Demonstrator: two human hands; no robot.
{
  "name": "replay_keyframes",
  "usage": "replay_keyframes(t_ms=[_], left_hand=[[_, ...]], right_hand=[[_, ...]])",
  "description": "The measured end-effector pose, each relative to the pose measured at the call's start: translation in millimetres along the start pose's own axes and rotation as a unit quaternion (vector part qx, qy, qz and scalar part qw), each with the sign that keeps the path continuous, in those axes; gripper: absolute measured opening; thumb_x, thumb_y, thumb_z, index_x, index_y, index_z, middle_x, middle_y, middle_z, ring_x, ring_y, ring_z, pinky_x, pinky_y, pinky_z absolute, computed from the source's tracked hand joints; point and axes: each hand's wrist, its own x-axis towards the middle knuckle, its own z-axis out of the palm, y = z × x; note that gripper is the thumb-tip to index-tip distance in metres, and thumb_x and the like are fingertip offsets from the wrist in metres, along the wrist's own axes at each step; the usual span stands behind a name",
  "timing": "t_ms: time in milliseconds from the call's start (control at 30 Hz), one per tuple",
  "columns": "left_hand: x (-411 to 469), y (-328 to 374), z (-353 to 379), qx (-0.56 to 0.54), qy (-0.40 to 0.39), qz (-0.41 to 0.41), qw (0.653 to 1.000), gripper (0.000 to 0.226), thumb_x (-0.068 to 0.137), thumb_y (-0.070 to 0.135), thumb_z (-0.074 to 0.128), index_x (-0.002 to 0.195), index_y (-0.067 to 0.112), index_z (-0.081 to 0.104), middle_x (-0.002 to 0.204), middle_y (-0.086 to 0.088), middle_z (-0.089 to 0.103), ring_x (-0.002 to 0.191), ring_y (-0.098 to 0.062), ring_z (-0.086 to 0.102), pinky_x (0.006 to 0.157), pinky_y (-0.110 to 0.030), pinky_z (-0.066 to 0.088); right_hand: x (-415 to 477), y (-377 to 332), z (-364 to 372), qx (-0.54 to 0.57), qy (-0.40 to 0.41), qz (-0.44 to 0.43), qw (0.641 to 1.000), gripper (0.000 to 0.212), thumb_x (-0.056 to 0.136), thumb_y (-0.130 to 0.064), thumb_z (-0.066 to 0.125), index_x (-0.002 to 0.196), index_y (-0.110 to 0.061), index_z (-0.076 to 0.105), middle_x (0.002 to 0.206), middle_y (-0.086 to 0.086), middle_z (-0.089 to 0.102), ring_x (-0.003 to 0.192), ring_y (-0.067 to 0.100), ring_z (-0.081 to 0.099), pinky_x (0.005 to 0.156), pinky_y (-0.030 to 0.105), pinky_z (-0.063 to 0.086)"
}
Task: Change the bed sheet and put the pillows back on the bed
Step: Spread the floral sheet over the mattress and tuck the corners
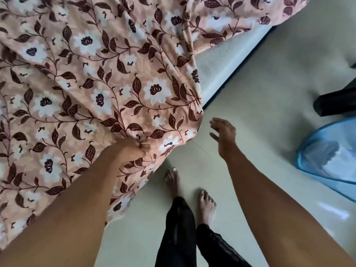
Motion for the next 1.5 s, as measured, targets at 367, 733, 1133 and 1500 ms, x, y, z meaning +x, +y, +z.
replay_keyframes(t_ms=[367, 733, 1133, 1500], left_hand=[[12.2, 68.4, -63.1, -0.002, 0.286, 0.123, 0.950, 0.045, 0.089, 0.031, 0.066, 0.133, 0.028, 0.056, 0.123, -0.014, 0.052, 0.106, -0.034, 0.059, 0.085, -0.043, 0.055], [48.7, 106.3, -124.7, 0.017, 0.208, 0.168, 0.963, 0.069, 0.093, 0.030, 0.065, 0.153, 0.046, 0.035, 0.153, -0.032, 0.028, 0.141, -0.055, 0.031, 0.116, -0.059, 0.034], [29.9, 104.9, -142.2, -0.208, 0.154, 0.156, 0.953, 0.064, 0.092, 0.004, 0.057, 0.146, 0.033, 0.036, 0.132, -0.005, 0.056, 0.060, -0.010, 0.058, 0.051, -0.027, 0.043], [37.6, 125.7, -132.2, -0.209, 0.150, 0.082, 0.963, 0.089, 0.093, 0.020, 0.069, 0.158, 0.019, 0.008, 0.156, -0.017, 0.041, 0.066, -0.003, 0.050, 0.052, -0.017, 0.038]], right_hand=[[-0.2, -21.7, 16.0, -0.103, -0.141, 0.016, 0.984, 0.034, 0.078, -0.034, 0.087, 0.092, -0.005, 0.075, 0.076, 0.007, 0.063, 0.062, 0.019, 0.058, 0.051, 0.024, 0.044], [29.7, -73.6, 62.2, -0.153, 0.127, -0.194, 0.960, 0.023, 0.078, -0.041, 0.067, 0.085, -0.019, 0.070, 0.076, -0.001, 0.072, 0.077, 0.020, 0.069, 0.073, 0.038, 0.057], [77.5, -195.9, 122.8, -0.112, 0.089, -0.058, 0.988, 0.022, 0.092, -0.029, 0.063, 0.091, -0.010, 0.075, 0.076, 0.003, 0.075, 0.066, 0.019, 0.074, 0.064, 0.038, 0.064], [97.4, -194.9, 27.3, 0.138, 0.018, 0.004, 0.990, 0.065, 0.091, -0.054, 0.069, 0.126, 0.001, 0.063, 0.104, 0.021, 0.074, 0.089, 0.036, 0.071, 0.078, 0.047, 0.059]])
